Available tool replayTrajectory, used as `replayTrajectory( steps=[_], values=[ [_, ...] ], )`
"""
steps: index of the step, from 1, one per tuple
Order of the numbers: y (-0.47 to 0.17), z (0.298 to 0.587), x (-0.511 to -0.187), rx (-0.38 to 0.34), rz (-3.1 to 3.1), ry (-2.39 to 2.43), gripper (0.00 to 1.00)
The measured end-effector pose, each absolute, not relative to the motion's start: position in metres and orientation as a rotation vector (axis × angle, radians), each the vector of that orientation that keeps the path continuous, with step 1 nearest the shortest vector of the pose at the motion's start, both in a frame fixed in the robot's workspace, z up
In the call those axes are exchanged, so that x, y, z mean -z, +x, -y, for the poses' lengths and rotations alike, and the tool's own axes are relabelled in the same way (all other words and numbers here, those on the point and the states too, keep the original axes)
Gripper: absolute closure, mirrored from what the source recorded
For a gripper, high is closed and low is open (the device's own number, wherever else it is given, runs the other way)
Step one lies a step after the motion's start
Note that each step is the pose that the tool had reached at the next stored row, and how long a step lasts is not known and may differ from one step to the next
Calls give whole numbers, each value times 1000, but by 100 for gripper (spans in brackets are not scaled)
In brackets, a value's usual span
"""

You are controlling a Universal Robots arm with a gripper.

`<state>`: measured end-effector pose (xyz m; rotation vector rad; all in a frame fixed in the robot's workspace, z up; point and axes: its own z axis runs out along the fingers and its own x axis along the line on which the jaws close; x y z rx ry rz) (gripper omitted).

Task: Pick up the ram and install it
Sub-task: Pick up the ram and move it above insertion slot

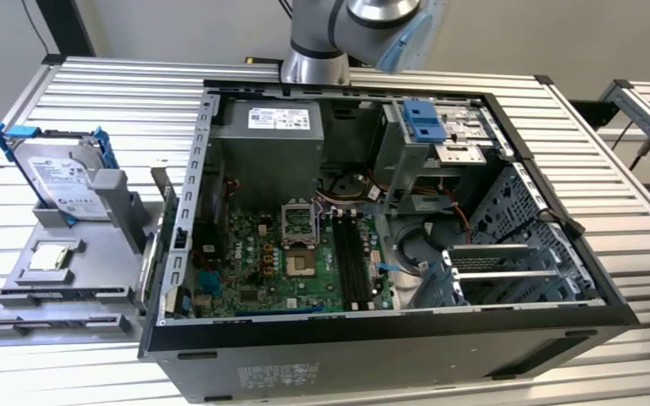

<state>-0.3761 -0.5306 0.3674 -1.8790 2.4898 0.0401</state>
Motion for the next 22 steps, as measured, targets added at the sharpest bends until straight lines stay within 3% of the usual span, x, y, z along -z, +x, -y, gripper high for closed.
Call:
replayTrajectory(
  steps=[22],
  values=[
    [-376,531,-364,-46,-2150,-2266,100]
  ],
)
